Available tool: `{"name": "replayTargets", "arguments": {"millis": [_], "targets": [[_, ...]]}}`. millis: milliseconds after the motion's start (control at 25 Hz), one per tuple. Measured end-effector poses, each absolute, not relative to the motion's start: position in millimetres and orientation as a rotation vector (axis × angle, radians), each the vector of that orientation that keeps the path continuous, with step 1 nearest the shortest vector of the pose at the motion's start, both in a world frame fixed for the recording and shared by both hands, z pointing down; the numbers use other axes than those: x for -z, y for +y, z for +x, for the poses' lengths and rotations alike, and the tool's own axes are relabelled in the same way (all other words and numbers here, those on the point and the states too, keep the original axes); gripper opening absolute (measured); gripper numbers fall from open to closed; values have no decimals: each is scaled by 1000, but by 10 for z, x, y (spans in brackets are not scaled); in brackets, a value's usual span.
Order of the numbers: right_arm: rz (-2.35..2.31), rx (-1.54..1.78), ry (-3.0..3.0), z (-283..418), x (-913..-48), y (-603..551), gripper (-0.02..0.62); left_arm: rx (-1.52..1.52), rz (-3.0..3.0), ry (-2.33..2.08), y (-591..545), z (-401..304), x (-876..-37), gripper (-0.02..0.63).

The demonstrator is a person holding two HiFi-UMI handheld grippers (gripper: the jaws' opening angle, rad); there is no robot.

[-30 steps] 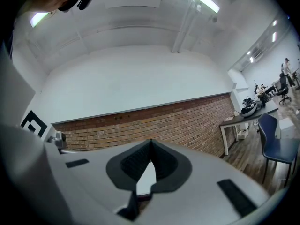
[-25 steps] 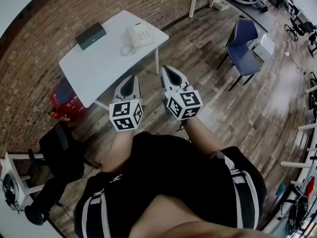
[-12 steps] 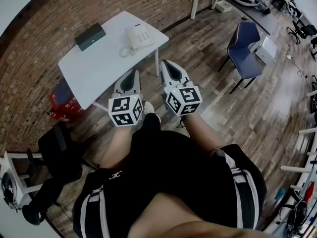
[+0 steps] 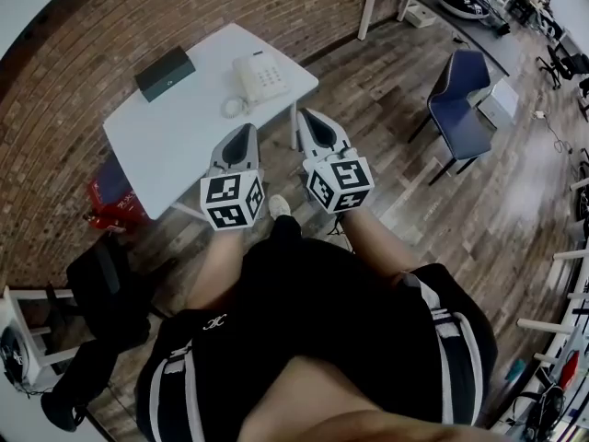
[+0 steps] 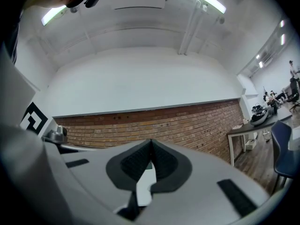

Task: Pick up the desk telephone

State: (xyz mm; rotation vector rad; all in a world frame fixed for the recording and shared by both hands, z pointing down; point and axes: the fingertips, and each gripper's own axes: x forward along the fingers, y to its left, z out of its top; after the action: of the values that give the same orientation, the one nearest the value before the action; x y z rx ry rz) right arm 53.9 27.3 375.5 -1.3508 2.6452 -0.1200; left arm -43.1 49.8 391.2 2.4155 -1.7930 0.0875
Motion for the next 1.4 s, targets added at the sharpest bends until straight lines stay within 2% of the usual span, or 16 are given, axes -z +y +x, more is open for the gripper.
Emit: {"name": "replayTargets", "arguments": {"millis": [1080,1400], "targets": [[-1385,256,2764,-177,-4004,-2201,-2,-123,2312,-1745,-1974,-1139,-4127,2],[-1411,357,2810,-441,-4281,-2817,-2,-197,2237,-1694,-2557,-1405,-4505,2]]}}
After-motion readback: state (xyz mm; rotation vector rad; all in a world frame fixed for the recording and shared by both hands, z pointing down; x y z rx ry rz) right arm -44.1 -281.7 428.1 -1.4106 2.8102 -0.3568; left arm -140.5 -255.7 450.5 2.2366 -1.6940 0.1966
